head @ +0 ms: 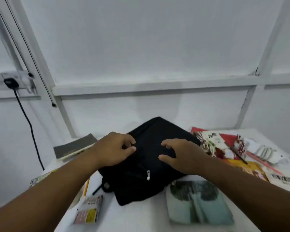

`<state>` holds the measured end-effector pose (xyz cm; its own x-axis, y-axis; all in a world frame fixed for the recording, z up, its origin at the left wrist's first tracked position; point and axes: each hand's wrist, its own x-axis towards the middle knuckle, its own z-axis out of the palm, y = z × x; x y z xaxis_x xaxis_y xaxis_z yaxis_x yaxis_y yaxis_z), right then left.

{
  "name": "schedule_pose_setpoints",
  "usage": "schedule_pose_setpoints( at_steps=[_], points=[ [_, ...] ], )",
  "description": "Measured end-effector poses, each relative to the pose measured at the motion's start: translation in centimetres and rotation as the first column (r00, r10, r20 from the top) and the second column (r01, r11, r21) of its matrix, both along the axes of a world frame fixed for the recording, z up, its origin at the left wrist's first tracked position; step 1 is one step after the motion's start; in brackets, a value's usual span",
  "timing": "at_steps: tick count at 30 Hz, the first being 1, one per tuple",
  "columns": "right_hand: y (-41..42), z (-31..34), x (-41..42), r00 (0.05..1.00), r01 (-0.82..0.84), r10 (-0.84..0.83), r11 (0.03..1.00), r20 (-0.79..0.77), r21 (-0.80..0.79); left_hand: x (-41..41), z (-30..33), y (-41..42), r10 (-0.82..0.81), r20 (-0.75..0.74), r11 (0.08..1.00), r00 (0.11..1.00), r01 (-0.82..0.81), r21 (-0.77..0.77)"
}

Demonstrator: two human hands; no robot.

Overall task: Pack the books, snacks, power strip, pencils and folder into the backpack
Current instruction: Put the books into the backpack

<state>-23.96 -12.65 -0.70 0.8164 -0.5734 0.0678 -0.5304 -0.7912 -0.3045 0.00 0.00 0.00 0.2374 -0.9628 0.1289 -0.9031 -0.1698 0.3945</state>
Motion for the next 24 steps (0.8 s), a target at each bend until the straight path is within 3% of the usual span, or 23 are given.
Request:
schedule_pose_setpoints(
  at_steps=[7,14,16,19,24],
  points=[
    [3.0,-7.5,1.7,0.997,-0.008,0.013,0.997,-0.07,0.075,0.7,-7.6,1.6,-0.157,0.008,0.946,0.988,0.148,0.289],
    [3.0,-14.4,1.9,0.995,-0.058,0.052,0.996,-0.085,-0.065,0.8,-13.0,2.6,-0.198,0.228,0.893,0.953,0.079,0.443],
    [2.7,-15.7,1.7,0.999,-0.035,0.034,0.991,-0.012,-0.128,0.9,-14.1,2.7,-0.2,0.265,0.897,0.943,0.067,0.438],
    [2.1,-15.8,1.5,0.991,-0.024,0.041,0.991,0.127,-0.135,1.1,-14.8,2.5,-0.156,0.239,0.949,0.958,0.078,0.305],
    [-0.1,-12.6,1.2,0.952,0.089,-0.084,0.996,0.295,-0.003,0.9,-12.9,1.2,-0.108,-0.087,0.982,0.99,0.12,0.145]
  ],
)
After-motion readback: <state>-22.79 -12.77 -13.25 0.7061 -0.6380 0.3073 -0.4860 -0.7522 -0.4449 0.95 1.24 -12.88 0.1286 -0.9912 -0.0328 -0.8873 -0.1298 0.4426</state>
